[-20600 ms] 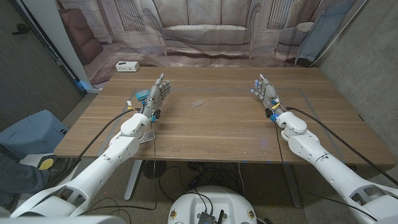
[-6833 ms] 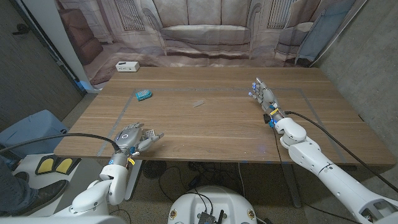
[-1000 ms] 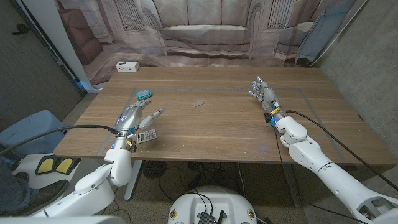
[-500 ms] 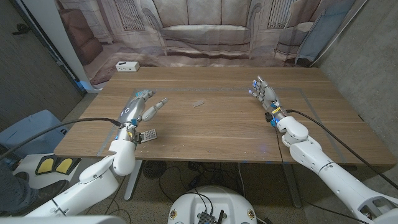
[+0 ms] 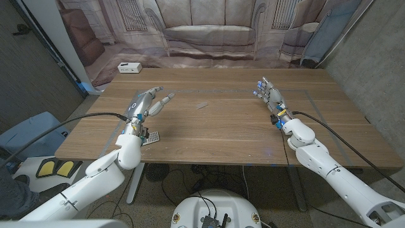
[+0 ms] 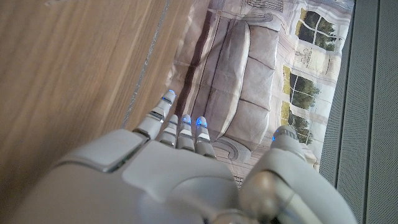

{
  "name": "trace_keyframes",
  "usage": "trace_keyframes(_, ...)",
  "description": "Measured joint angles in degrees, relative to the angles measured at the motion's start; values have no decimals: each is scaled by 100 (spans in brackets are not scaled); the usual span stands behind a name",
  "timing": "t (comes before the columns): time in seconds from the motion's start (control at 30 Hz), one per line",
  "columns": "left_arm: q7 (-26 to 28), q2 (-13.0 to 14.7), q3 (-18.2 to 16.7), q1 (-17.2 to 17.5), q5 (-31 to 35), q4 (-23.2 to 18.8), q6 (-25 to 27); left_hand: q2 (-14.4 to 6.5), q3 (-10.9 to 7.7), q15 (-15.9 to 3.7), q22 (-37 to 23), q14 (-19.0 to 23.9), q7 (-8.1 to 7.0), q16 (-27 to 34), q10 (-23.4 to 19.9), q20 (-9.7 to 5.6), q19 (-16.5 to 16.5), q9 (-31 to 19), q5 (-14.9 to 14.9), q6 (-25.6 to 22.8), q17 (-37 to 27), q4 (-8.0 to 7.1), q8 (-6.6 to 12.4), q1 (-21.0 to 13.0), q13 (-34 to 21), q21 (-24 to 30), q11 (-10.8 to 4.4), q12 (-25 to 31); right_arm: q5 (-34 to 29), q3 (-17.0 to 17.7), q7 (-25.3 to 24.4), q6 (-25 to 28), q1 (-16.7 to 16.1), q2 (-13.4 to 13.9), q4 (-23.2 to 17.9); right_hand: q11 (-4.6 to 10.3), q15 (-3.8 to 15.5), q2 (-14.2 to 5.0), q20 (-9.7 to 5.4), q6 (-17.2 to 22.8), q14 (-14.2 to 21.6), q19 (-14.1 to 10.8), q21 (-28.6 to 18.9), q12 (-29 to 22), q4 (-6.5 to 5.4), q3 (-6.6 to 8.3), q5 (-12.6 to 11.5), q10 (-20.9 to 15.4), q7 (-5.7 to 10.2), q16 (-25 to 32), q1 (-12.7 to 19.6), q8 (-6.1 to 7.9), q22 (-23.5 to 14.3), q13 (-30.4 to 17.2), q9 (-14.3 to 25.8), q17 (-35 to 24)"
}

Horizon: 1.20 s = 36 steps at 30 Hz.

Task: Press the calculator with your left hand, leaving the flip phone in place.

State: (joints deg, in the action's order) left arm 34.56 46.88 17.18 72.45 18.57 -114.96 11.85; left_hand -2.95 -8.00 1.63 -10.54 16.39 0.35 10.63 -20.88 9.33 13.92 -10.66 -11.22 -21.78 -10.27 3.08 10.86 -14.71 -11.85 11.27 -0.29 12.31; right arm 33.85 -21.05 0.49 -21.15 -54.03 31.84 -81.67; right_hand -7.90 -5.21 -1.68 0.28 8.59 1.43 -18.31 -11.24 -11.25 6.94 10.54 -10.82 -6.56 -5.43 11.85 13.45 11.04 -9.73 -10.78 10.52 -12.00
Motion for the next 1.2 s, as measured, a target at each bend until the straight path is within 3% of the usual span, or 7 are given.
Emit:
trace_keyframes(0.27, -236, -99, 30, -220, -329, 153, -359, 30, 0, 21, 0, -21, 44, 0, 62, 0, 0, 0, 0, 44, 0, 0, 0, 30, 0, 0, 62, 0, -80, 26, -98, -80, -67, 20, -80, 0, 15, 0, -40, 67, -15, 40, 0, 0, 21, -21, 0, 0, -62, 0, 0, 23, 0, 0, 0, 0)
trace_keyframes(0.33, -337, -147, 30, -290, -495, 227, -515, 30, 3, 21, 0, -21, 77, 0, 91, 0, 0, 0, 0, 78, 0, 3, -19, 31, 0, 0, 91, 0, -116, 40, -135, -100, -92, 31, -114, -10, 42, 0, -40, 285, -2, 40, 0, -37, 21, -21, 3, -76, -68, 0, 0, 95, 0, 0, 0, 0)
trace_keyframes(0.47, -490, -204, 30, -376, -767, 343, -774, -1, 19, 55, 0, -50, 266, 0, 89, 29, -29, 0, 0, 117, 0, 19, -28, 61, 0, 0, 122, 0, -183, 60, -218, -119, -137, 57, -178, -7, 107, 0, -70, 513, 63, 71, 0, -66, 21, -21, 23, -217, -81, 0, 0, 130, 0, 0, 0, 0)
trace_keyframes(0.97, -1176, -456, 61, -878, -1747, 940, -1580, 30, 43, 182, 15, -98, 435, 0, 197, -13, -29, 28, -1, 272, 0, -6, -50, 91, 0, 0, 257, -24, -301, 121, -321, -120, -267, 204, -410, 3, 144, 0, -142, 367, 101, -2, 0, -66, 43, -43, 23, -224, -102, 24, 0, 61, 0, 0, 0, 0)
trace_keyframes(1.2, -1619, -650, 213, -1260, -2245, 1431, -1999, 30, 65, 197, 15, -114, 422, 0, 248, -94, -53, 28, -1, 353, 0, 17, -72, 91, 1, 0, 308, -45, -302, 126, -335, -92, -273, 205, -417, 3, 130, 0, -141, 367, 86, -1, 0, -66, 43, -43, 23, -224, -102, 23, 0, 39, 0, 0, 0, 0)
